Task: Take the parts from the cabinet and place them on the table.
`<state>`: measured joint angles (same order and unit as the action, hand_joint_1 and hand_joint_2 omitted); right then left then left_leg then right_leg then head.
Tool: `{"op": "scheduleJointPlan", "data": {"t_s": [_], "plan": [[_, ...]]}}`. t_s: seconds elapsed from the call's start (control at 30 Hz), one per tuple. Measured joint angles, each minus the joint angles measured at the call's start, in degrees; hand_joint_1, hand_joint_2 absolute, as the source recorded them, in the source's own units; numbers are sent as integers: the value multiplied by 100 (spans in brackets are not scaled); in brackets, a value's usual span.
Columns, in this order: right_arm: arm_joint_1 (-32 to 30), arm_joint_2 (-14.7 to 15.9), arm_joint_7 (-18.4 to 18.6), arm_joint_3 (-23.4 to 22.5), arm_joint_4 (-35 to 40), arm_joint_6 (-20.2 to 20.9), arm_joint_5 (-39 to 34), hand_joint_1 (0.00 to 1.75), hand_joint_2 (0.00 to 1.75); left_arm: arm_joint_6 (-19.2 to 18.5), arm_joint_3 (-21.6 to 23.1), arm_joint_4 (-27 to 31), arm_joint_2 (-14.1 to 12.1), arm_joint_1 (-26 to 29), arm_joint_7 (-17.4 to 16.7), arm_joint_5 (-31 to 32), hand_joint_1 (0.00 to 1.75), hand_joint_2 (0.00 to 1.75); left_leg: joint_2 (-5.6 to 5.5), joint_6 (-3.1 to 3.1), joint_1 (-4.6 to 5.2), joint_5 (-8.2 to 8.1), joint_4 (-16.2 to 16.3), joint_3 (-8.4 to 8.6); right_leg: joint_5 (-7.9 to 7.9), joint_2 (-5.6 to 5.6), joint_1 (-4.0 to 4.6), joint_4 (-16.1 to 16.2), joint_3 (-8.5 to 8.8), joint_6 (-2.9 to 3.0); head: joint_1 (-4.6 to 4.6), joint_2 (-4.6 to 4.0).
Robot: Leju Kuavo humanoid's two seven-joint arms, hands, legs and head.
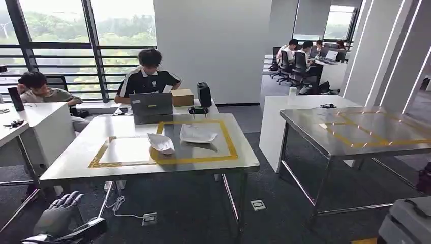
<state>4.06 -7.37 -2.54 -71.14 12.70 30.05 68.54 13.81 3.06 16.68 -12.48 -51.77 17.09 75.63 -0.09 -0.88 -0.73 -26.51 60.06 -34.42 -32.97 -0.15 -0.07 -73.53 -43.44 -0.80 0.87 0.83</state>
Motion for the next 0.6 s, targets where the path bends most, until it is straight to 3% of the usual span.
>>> {"op": "scheduleJointPlan", "data": {"t_s": [0.03,0.07,0.1,0.17,0.2,0.23,0.33,0.37,0.4,0.43,0.47,0.53,0.57,0.6], "plan": [[-1,0,0,0,0,0,0,0,0,0,2,-2,0,3,-9,0,0,0,0,1,8,55,3,-75,-67,1,2,-286,-37,8,0,0],[-3,2,0,0,0,0,0,0,0,0,2,-4,-2,13,-11,0,0,0,-1,4,11,113,5,-153,16,6,7,-328,50,28,0,-2],[-4,2,-9,0,0,-2,0,0,0,0,0,-4,-2,22,-9,-2,0,0,-4,12,12,166,10,-218,193,9,19,-111,265,54,-2,0],[5,2,-50,0,0,0,2,0,0,-19,0,-4,-2,27,-11,-13,0,0,-9,40,10,258,12,-314,487,15,46,823,961,118,0,0],[29,11,-61,0,2,0,6,0,0,-59,0,4,-2,28,-13,-26,0,0,-3,70,6,302,3,-337,287,23,68,1319,1239,166,0,0],[32,15,-61,0,2,2,9,0,0,-103,0,7,-9,21,-31,-42,0,0,0,114,6,334,-7,-346,287,20,99,1427,1319,169,4,0],[28,15,-33,2,2,-4,22,0,0,-341,0,11,2,7,-79,-133,0,0,14,215,-16,453,-126,-311,357,14,133,1502,1268,241,0,0],[25,15,-37,2,2,-22,22,0,0,-367,-2,20,2,7,-85,-177,0,0,26,143,15,333,-148,-313,410,15,105,1575,1275,139,4,0],[26,15,-57,2,2,-20,6,0,0,-367,-7,24,2,-11,-92,-210,0,0,16,9,22,219,-150,-337,434,14,97,1589,1249,96,2,0],[25,15,-79,2,2,-26,-7,0,0,-367,-11,24,2,-20,-94,-230,0,0,12,14,28,229,-171,-349,485,14,98,1590,1220,174,0,0],[20,15,-87,2,2,-31,-11,0,0,-363,-15,24,2,-20,-98,-251,0,175,14,48,26,307,-209,-344,501,14,101,1588,1202,194,4,0],[15,13,-85,2,0,-31,-24,0,0,-332,-17,24,7,-19,-120,-271,0,175,11,101,14,657,-305,-338,540,14,116,1571,1171,233,2,0],[15,11,-83,2,0,-33,-31,0,175,-301,-17,24,7,-19,-153,-273,0,175,8,180,10,657,-317,-346,558,14,117,1565,1148,248,4,0],[15,11,-72,2,0,-33,-33,0,175,-275,-17,24,11,-16,-164,-273,0,175,10,174,8,690,-331,-356,575,14,116,1560,1129,256,2,0]]}}
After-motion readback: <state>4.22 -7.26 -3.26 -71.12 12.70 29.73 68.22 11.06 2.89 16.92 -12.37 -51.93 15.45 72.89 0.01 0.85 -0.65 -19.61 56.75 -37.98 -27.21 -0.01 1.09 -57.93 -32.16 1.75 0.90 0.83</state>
